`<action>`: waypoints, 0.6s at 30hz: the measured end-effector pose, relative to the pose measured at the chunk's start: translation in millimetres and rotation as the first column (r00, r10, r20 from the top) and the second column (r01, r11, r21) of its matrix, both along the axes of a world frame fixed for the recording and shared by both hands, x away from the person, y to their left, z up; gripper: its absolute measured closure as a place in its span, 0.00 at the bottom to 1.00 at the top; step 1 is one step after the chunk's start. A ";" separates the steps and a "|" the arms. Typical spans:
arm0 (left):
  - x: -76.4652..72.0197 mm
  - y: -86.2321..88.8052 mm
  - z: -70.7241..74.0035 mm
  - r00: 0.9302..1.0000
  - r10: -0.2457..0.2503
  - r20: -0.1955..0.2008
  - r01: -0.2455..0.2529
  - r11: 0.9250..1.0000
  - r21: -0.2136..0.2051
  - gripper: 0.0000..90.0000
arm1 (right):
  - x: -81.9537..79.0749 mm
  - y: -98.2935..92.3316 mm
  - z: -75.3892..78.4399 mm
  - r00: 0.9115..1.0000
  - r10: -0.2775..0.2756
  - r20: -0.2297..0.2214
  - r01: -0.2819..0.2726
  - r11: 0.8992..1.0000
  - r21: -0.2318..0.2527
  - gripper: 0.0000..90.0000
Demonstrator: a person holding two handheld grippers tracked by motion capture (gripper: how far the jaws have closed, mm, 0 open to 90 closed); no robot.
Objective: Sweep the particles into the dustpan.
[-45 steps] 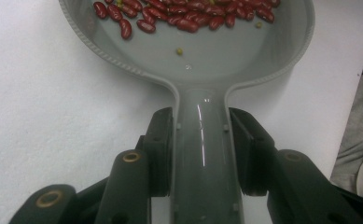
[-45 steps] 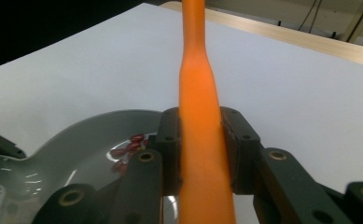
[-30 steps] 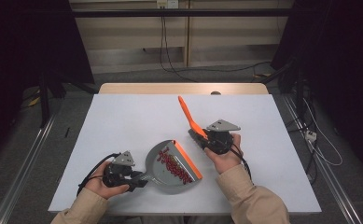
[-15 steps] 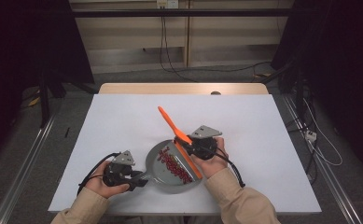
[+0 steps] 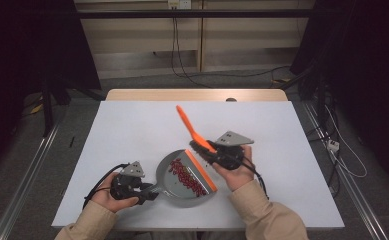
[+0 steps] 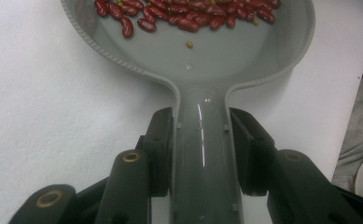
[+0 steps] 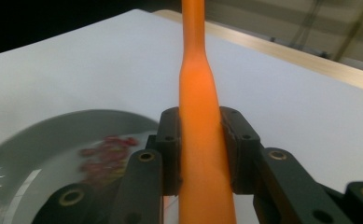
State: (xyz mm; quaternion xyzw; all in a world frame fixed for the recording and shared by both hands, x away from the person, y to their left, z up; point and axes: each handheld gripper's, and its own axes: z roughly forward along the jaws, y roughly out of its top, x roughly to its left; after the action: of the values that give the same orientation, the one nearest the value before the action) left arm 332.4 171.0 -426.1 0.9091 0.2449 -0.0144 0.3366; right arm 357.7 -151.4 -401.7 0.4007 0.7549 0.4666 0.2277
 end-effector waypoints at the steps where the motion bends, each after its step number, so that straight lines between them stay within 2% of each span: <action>1: 0.2 -0.8 -0.1 1.000 -0.002 0.001 0.002 1.000 0.000 0.69 | 3.2 -7.7 0.1 1.000 -0.028 0.002 0.028 1.000 -0.011 0.79; 6: 2.3 -4.2 -0.2 1.000 -0.007 0.000 0.007 1.000 -0.003 0.69 | 15.9 -35.2 -11.1 0.993 -0.116 -0.001 0.116 0.991 -0.065 0.79; 10: 4.3 -9.6 0.6 1.000 -0.012 0.002 0.012 1.000 0.001 0.69 | 20.8 -39.7 -24.6 0.988 -0.156 0.007 0.155 0.979 -0.132 0.79; 11: 4.9 -10.8 0.6 1.000 -0.019 0.003 0.019 1.000 0.005 0.69 | 20.9 -38.4 -28.6 0.988 -0.153 -0.001 0.152 0.979 -0.136 0.79; 12: 5.3 -12.0 0.6 1.000 -0.021 0.002 0.021 1.000 0.006 0.69 | 19.9 -35.9 -30.7 0.990 -0.144 0.003 0.143 0.983 -0.112 0.79; 13: 5.4 -12.8 0.6 1.000 -0.022 0.003 0.022 1.000 0.009 0.69 | 18.0 -31.7 -30.5 0.990 -0.140 0.005 0.139 0.982 -0.127 0.79; 17: 6.0 -13.7 0.3 1.000 -0.015 -0.001 0.015 1.000 0.004 0.69 | 8.5 -13.3 -31.8 0.995 -0.098 0.004 0.098 0.986 -0.132 0.79; 18: 6.4 -13.5 0.5 1.000 -0.021 0.000 0.021 1.000 0.009 0.69 | 6.3 -9.1 -32.0 0.996 -0.088 -0.002 0.087 0.989 -0.121 0.79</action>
State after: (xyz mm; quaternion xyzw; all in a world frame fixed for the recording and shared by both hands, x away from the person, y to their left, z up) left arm 338.9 157.5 -425.5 0.9132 0.2353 -0.0166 0.3322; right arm 364.0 -160.6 -433.7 0.4204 0.7643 0.4083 0.2691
